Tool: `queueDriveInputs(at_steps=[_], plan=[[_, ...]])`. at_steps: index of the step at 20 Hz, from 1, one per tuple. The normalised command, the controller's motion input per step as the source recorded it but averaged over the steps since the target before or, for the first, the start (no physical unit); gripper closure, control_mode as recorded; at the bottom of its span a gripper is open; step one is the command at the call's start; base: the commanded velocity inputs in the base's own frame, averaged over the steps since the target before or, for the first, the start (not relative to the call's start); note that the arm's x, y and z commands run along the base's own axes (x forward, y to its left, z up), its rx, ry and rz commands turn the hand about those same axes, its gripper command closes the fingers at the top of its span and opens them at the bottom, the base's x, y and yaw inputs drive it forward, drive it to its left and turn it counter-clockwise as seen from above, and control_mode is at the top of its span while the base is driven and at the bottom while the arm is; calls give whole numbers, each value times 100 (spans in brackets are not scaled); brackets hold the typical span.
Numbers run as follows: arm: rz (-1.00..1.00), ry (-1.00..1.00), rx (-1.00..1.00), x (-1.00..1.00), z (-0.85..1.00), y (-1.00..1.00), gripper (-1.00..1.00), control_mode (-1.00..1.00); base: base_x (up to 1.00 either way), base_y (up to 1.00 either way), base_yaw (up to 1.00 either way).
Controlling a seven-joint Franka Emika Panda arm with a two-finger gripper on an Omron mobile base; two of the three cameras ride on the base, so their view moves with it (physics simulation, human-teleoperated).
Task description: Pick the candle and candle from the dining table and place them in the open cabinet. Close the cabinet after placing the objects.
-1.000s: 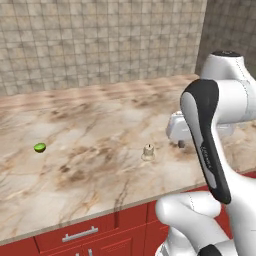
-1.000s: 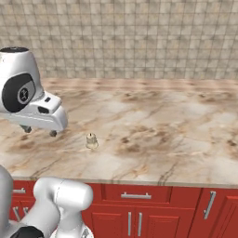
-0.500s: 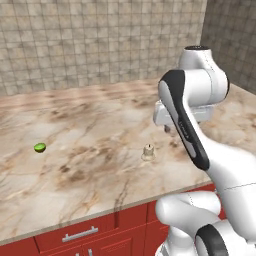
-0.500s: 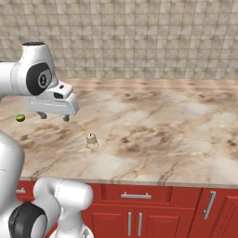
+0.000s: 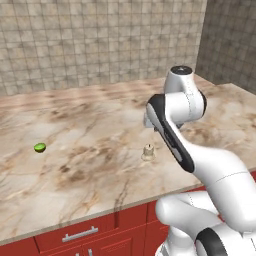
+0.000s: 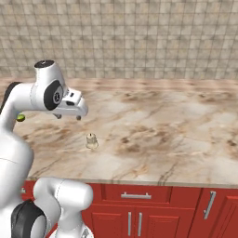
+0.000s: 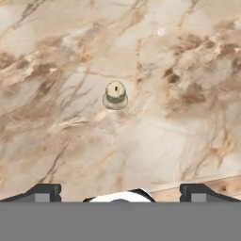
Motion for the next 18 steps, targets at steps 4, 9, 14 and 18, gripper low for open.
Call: queueDriveInputs(at_steps=[4, 9, 14, 18], plan=[[0, -5, -1, 75, -46, 0, -100, -100, 0, 0, 0], [0, 5, 0, 38, -33, 8, -100, -100, 0, 0, 0], [0, 3, 0, 30, -31, -1, -100, -100, 0, 0, 0], [2, 2, 0, 21, -31, -2, -100, -100, 0, 0, 0]])
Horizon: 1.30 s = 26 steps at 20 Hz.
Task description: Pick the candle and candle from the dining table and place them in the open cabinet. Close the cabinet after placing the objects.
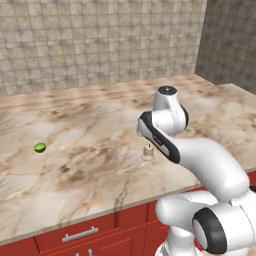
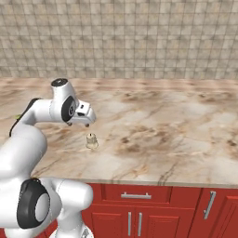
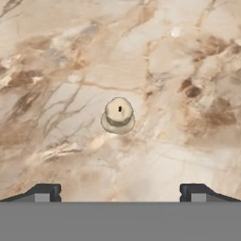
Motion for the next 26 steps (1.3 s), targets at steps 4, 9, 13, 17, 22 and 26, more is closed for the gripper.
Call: queueDriveInputs(at_steps=[4, 9, 13, 17, 22, 26], plan=[[1, 0, 0, 30, -39, -6, -100, -100, 0, 0, 0], [1, 5, 0, 34, -39, 0, -100, -100, 0, 0, 0], [0, 12, 0, 31, -27, 0, -100, -100, 0, 0, 0], [0, 12, 0, 30, -24, 0, -100, -100, 0, 0, 0], [0, 5, 0, 35, -16, 0, -100, -100, 0, 0, 0], [0, 2, 0, 35, -15, 0, -100, -100, 0, 0, 0]])
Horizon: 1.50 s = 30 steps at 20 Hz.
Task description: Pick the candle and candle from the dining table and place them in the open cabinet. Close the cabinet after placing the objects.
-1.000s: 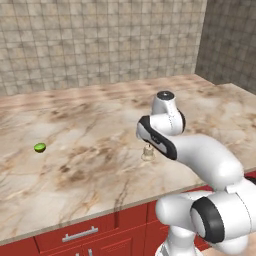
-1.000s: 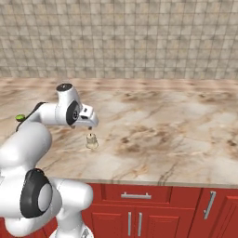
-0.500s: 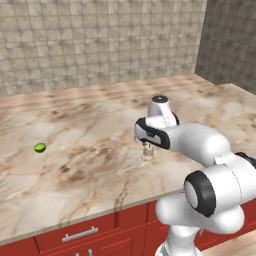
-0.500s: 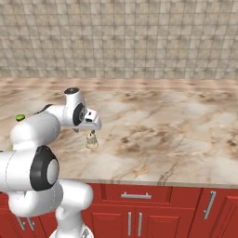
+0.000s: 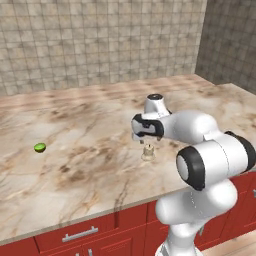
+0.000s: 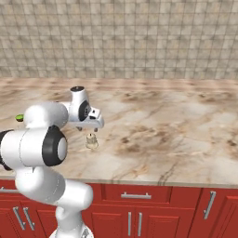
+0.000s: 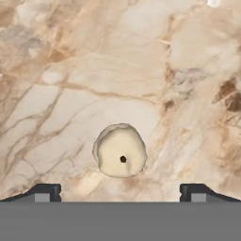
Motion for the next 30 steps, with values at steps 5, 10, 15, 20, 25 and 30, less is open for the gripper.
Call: queueDriveInputs(at_steps=[5, 10, 15, 20, 25, 30], plan=[[0, 6, 0, 9, -26, 0, -100, -100, 0, 0, 0], [0, 9, 0, 0, -32, 0, -100, -100, 0, 0, 0], [0, 3, 0, 0, -27, 0, -100, -100, 0, 0, 0], [0, 0, 0, 0, -16, 0, -100, -100, 0, 0, 0], [-1, 0, 0, 0, -20, 0, -100, -100, 0, 0, 0], [-2, 0, 0, 0, -18, 0, -100, -100, 0, 0, 0]])
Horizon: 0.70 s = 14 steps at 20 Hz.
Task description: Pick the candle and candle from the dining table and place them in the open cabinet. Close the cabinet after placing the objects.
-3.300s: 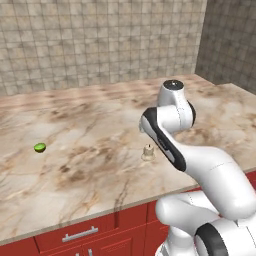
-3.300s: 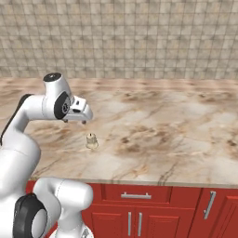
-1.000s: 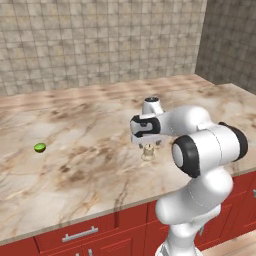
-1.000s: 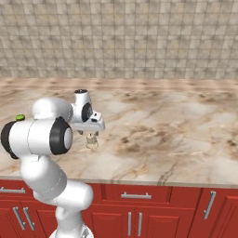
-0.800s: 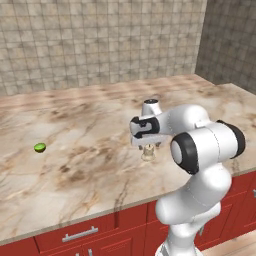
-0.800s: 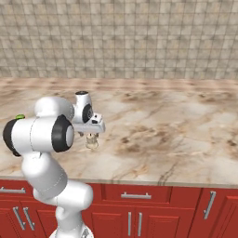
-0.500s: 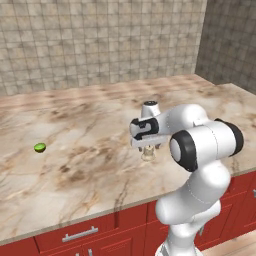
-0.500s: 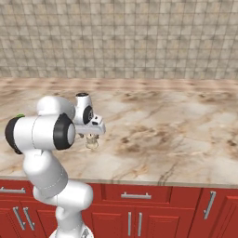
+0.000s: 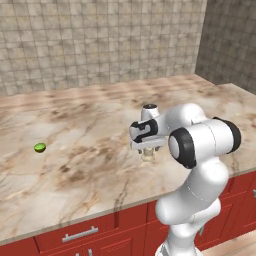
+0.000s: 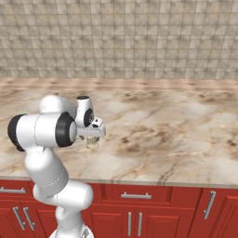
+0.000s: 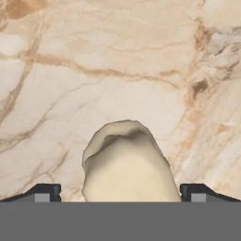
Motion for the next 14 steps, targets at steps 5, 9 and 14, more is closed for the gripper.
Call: queueDriveInputs(at_steps=[5, 9, 14], plan=[[-3, 0, 0, 0, -21, 0, 100, -100, 0, 0, 0], [0, 0, 0, 0, -5, 0, 100, -100, 0, 0, 0], [0, 0, 0, 0, 0, 0, 100, -100, 0, 0, 0]])
